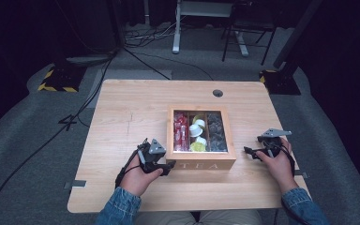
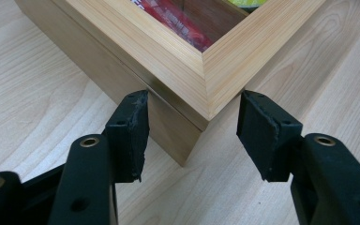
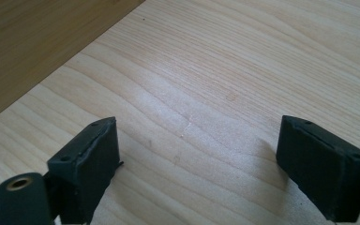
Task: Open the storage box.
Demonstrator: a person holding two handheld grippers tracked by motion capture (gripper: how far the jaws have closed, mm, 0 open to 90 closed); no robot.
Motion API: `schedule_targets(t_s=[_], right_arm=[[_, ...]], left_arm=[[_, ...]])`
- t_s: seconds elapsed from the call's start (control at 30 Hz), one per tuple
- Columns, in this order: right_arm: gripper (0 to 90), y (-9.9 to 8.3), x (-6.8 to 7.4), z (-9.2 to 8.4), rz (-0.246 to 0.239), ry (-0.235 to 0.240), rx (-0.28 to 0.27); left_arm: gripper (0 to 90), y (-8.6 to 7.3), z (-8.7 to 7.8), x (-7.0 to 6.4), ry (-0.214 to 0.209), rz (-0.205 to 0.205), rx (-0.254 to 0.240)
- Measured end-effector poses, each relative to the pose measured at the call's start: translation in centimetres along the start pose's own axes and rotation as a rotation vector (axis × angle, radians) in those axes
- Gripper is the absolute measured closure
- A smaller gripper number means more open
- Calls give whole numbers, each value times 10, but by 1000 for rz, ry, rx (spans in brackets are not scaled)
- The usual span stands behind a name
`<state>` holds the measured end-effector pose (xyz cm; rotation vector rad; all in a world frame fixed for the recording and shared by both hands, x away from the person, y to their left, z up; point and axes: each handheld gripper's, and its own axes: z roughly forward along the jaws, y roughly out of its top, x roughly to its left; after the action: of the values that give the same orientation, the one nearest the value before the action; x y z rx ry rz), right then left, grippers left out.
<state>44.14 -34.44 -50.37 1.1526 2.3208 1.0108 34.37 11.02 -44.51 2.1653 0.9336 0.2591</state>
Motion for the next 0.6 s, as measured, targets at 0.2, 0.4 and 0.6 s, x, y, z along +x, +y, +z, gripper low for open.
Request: schedule_targets(t_s=[0.2,0.4,0.6], right_arm=[[197,-1,4,-2,6,-3,-6],[288,8,17,-13,-19,79,26],[364,25,45,-43,-85,243,20]], left_arm=[[489,0,-2,0,-5,7,12],[530,1,-1,-1,8,26,56],[536,3,-3,0,6,22,65]])
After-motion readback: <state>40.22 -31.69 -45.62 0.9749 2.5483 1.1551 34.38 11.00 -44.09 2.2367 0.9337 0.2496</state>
